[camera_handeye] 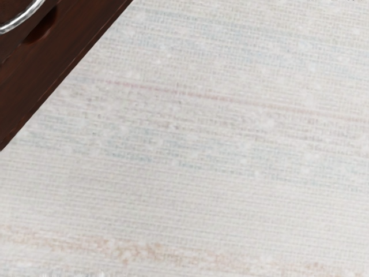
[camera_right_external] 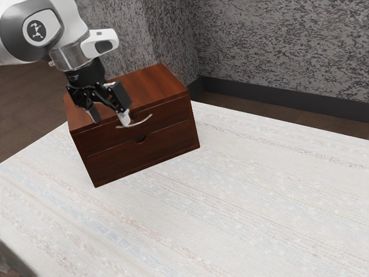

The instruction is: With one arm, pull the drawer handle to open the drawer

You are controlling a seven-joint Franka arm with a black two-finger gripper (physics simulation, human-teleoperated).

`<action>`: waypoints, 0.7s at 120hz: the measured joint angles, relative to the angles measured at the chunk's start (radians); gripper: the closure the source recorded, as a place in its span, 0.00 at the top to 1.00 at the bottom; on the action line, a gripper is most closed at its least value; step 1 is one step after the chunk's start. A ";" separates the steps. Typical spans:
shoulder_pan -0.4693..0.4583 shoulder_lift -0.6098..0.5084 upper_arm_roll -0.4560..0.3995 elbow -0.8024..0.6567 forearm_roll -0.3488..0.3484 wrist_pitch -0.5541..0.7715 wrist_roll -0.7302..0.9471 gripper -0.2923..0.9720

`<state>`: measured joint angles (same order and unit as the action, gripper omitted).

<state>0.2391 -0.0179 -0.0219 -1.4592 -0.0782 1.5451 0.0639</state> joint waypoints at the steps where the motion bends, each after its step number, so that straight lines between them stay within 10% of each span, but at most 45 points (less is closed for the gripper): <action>1: 0.002 0.000 0.000 0.000 0.000 0.000 0.000 0.77; 39: -0.023 -0.101 0.016 0.218 0.006 -0.064 0.042 0.77; 84: -0.082 -0.087 -0.111 0.282 0.200 -0.179 0.201 0.76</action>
<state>0.1575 -0.1050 -0.1326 -1.1772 0.1218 1.3659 0.2648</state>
